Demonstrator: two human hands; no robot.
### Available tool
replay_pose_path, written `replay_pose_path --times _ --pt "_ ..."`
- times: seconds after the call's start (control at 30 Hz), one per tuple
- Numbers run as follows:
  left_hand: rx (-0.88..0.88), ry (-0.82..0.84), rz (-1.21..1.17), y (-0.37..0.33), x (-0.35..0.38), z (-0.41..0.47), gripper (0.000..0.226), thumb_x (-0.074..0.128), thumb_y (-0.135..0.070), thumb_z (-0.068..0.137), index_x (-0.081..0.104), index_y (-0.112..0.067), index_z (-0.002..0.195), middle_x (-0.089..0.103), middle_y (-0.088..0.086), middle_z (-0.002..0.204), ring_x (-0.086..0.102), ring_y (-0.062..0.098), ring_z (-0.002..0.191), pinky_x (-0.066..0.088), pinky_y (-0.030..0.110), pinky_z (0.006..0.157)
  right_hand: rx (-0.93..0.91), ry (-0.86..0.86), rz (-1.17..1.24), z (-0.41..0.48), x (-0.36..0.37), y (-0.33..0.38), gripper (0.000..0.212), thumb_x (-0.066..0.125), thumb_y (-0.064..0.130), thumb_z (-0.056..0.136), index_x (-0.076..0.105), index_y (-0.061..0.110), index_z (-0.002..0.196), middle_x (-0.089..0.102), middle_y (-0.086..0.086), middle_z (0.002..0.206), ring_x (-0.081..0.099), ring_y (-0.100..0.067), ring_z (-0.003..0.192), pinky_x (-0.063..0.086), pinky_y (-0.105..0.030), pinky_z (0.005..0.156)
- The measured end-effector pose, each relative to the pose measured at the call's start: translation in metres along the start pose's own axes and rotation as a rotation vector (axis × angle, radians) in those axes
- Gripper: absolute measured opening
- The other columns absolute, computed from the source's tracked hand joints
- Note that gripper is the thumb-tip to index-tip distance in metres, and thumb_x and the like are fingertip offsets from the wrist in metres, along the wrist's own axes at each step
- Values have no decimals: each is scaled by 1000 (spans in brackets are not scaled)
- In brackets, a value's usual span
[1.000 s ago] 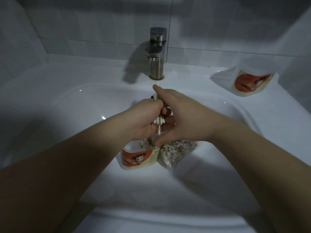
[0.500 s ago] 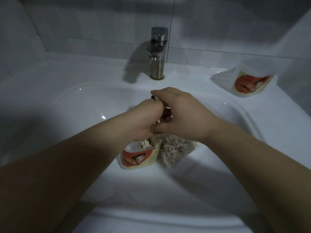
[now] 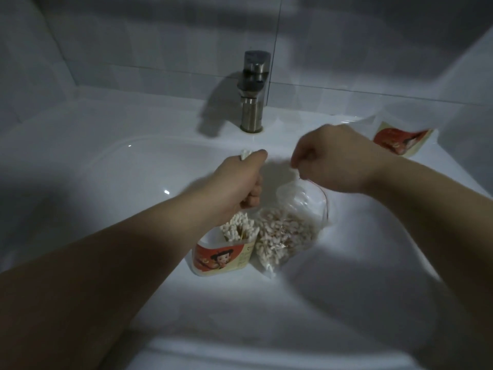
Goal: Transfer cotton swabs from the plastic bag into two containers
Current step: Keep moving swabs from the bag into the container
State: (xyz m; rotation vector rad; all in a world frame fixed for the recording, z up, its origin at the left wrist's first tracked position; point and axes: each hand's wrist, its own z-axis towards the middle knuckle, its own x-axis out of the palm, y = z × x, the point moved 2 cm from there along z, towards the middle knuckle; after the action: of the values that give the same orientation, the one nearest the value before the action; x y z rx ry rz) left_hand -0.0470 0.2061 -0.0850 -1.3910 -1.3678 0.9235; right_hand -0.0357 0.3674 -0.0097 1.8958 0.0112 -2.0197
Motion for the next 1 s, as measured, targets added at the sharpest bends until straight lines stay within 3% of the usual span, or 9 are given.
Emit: replay_pose_path --times 0.13,0.27,0.37,0.47,0.6,0.7,0.87,1.0 --pt "93 -39 247 4 0 2 36 62 -41 99 59 -14 75 57 1 62 56 19 60 49 26 51 7 217 -167 -2 19 -5 24 61 13 84 79 28 89 75 7 91 67 -15 90 55 -29 85" --pt "173 -22 390 7 -2 4 32 74 -36 91 62 -13 72 65 0 61 64 18 64 55 26 54 -10 211 -209 1 42 -10 16 62 18 83 77 23 81 76 0 84 65 -17 79 55 -29 76" --pt "191 4 509 10 -1 3 40 79 -35 86 53 -16 64 65 7 69 72 29 75 65 39 67 -21 200 -132 3 48 -15 23 63 31 85 76 16 74 71 -3 68 65 -19 68 56 -36 71" --pt "146 74 492 12 2 -1 35 82 -24 80 50 -11 71 57 14 78 72 41 92 64 51 77 -79 218 -128 0 51 -13 35 57 40 92 75 14 77 68 -6 67 62 -21 66 52 -35 70" --pt "76 92 387 16 -2 3 37 71 5 83 43 -16 70 52 13 78 74 33 75 65 51 74 -114 351 -80 -8 53 -5 26 56 38 92 76 23 101 75 -1 92 66 -18 81 54 -36 80" --pt "92 106 381 16 -2 4 41 63 7 84 44 -20 61 46 5 68 63 18 60 65 51 71 -92 440 -33 -11 50 -5 26 64 31 86 72 29 110 74 5 106 68 -16 91 57 -38 86" --pt "85 79 361 15 -1 2 48 60 4 82 42 -22 46 43 1 56 56 19 57 65 48 66 -134 417 -85 -13 57 -1 32 58 30 91 70 34 120 74 5 109 66 -17 93 55 -37 87" --pt "81 68 354 14 -2 4 49 58 5 81 43 -23 45 44 0 53 58 16 50 64 46 65 -171 363 -105 -12 61 3 27 56 25 92 74 33 111 74 1 103 66 -21 91 55 -37 85"
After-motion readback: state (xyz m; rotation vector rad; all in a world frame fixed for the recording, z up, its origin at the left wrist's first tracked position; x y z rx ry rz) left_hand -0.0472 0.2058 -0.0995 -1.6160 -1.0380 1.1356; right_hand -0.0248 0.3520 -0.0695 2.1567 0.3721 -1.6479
